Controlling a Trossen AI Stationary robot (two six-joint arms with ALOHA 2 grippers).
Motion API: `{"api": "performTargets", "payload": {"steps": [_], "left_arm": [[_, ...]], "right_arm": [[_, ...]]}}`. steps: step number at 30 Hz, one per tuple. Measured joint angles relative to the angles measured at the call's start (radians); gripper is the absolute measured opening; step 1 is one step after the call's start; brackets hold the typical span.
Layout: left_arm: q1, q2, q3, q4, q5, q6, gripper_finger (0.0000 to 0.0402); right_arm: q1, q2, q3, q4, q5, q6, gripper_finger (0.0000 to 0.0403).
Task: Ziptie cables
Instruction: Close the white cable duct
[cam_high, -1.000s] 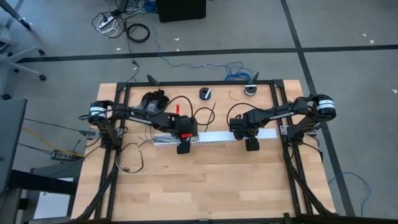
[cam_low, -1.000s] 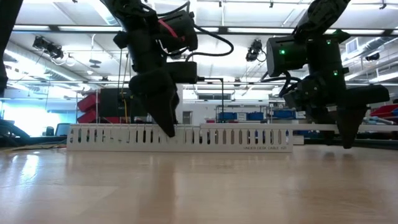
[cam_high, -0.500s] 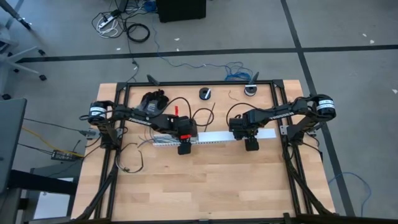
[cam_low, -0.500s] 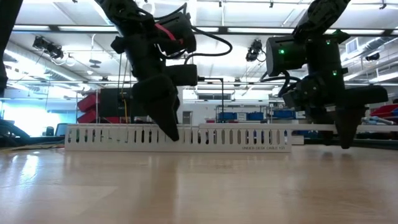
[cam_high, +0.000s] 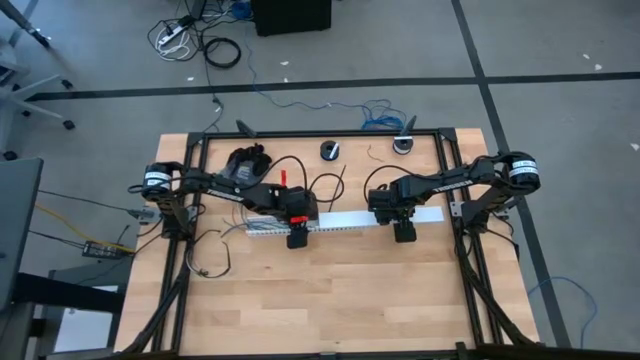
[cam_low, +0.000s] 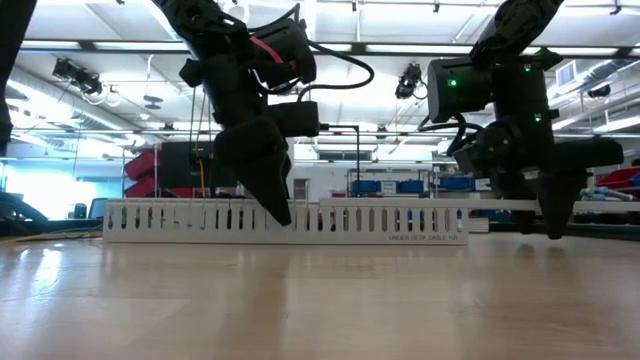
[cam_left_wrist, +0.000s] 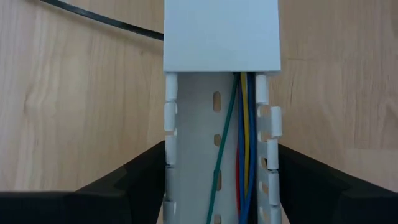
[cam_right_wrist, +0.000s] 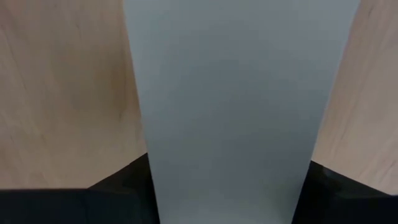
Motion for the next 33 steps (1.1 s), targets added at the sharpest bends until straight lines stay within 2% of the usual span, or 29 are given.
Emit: {"api": "performTargets", "payload": {"steps": [33], "left_arm": [[0.0,0.031,0.002,0.072,-0.031,0.005,0.0253]], "right_arm": [[0.0,0.0,-0.001,0.038,-0.024,-0.025,0.0229]]}}
